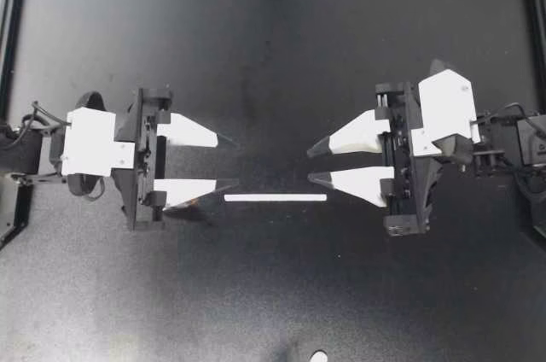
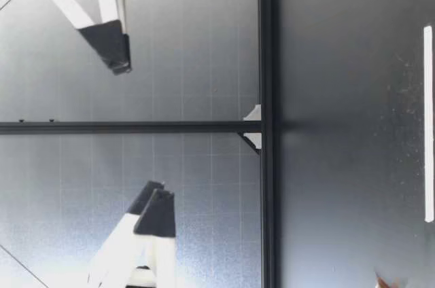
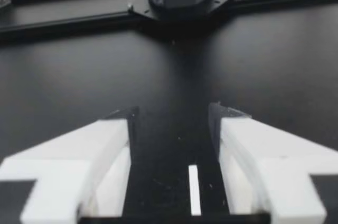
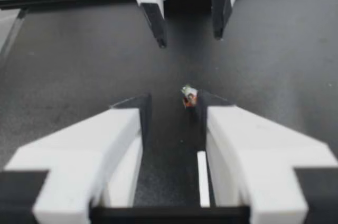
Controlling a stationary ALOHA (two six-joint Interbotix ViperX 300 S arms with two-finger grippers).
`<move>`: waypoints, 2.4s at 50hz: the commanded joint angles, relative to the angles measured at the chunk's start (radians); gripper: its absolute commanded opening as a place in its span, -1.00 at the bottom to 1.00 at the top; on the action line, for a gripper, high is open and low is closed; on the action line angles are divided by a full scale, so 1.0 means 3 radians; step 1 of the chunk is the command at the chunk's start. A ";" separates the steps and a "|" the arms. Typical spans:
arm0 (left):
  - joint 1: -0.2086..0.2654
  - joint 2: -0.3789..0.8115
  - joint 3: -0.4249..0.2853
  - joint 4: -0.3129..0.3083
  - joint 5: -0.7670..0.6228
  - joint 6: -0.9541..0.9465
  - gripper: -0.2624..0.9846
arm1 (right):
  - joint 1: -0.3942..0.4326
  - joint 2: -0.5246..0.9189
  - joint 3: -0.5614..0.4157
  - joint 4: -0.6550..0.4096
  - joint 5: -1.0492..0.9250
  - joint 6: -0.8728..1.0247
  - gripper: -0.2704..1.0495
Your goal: Pick up the candy and unwrap it.
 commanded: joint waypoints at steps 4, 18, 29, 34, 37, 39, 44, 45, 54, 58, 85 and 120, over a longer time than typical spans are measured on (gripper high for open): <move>-0.0005 -0.0082 -0.0020 -0.0097 -0.0046 -0.0026 0.04 | -0.0020 -0.0020 -0.0036 0.0000 -0.0199 0.0005 0.05; -0.0005 -0.0215 0.0015 -0.0205 -0.0215 -0.0205 0.04 | -0.0015 -0.0010 -0.0010 0.0000 -0.0578 0.0005 0.05; -0.0005 -0.0240 0.0020 -0.0205 -0.0266 -0.0297 0.04 | -0.0020 -0.0005 0.0031 0.0010 -0.0798 0.0005 0.05; -0.0005 -0.0240 0.0020 -0.0205 -0.0266 -0.0307 0.04 | -0.0020 0.0010 0.0041 0.0015 -0.0874 0.0015 0.05; -0.0005 -0.0240 0.0020 -0.0205 -0.0266 -0.0307 0.04 | -0.0020 0.0026 0.0041 0.0015 -0.0900 0.0020 0.05; -0.0005 -0.0240 0.0020 -0.0205 -0.0266 -0.0307 0.04 | -0.0020 0.0036 0.0041 0.0015 -0.0910 0.0020 0.05; 0.0000 -0.0245 0.0010 -0.0205 -0.0266 -0.0307 0.04 | -0.0020 0.0051 0.0041 0.0020 -0.0936 0.0020 0.05; -0.0005 -0.0245 0.0010 -0.0205 -0.0266 -0.0307 0.04 | -0.0020 0.0051 0.0041 0.0020 -0.0941 0.0020 0.05; -0.0005 -0.0245 0.0020 -0.0205 -0.0266 -0.0302 0.04 | -0.0020 0.0041 0.0056 0.0015 -0.0966 0.0026 0.05; -0.0005 -0.0245 0.0026 -0.0205 -0.0266 -0.0302 0.04 | -0.0020 0.0031 0.0061 0.0015 -0.0992 0.0026 0.05; -0.0005 -0.0245 0.0031 -0.0205 -0.0240 -0.0302 0.04 | -0.0020 -0.0005 0.0072 0.0015 -0.1314 0.0031 0.05; -0.0005 -0.0245 0.0036 -0.0205 -0.0256 -0.0276 0.04 | -0.0015 0.0010 0.0072 0.0015 -0.1340 0.0026 0.06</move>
